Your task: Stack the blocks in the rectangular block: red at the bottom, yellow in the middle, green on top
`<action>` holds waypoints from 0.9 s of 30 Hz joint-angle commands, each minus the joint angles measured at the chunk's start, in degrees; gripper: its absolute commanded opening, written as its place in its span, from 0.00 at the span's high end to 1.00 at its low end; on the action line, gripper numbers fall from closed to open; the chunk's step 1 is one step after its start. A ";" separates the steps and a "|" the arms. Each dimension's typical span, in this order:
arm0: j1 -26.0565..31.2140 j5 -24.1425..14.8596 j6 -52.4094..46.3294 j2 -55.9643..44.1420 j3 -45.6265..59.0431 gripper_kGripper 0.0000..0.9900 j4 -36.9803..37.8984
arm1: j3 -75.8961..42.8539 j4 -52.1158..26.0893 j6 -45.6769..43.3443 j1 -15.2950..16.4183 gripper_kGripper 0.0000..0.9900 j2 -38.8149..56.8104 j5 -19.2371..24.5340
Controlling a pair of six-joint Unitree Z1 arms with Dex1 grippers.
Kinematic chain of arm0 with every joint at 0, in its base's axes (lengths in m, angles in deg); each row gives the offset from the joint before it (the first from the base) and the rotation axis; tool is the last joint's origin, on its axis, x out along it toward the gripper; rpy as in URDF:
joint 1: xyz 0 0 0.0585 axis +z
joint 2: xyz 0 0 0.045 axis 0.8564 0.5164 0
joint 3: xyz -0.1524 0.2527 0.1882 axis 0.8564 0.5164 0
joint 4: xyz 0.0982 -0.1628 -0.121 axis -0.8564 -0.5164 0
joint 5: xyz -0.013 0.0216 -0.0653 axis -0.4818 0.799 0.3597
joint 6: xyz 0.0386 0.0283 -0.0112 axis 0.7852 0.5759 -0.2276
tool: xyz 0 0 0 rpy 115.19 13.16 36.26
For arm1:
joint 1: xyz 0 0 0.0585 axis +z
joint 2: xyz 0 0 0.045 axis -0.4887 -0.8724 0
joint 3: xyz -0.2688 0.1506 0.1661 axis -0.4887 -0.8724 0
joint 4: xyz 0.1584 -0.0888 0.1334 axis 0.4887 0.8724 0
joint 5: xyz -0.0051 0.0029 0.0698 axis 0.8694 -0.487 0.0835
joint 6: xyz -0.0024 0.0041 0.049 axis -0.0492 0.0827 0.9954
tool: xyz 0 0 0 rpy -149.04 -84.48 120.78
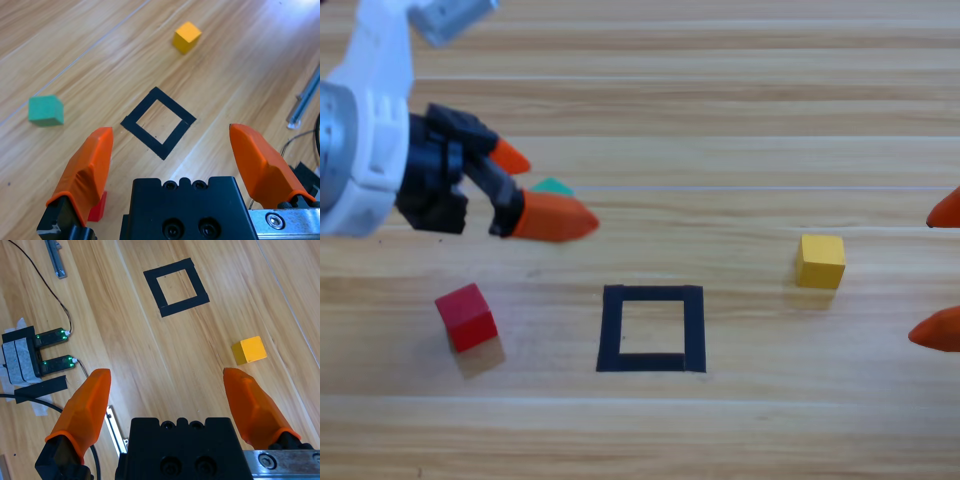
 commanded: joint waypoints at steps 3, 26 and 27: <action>-1.06 -11.86 -13.45 -4.27 -0.55 0.00 -3.69 | -1.15 -0.55 0.08 1.74 0.00 -2.36 0.24; -0.97 -16.69 -33.40 4.16 -14.79 0.03 -24.08 | -5.54 -23.67 44.21 1.47 0.04 -20.91 31.70; -0.97 -18.80 -36.57 4.25 -14.88 0.05 -24.79 | -5.19 -23.67 44.91 1.56 0.04 -22.32 31.53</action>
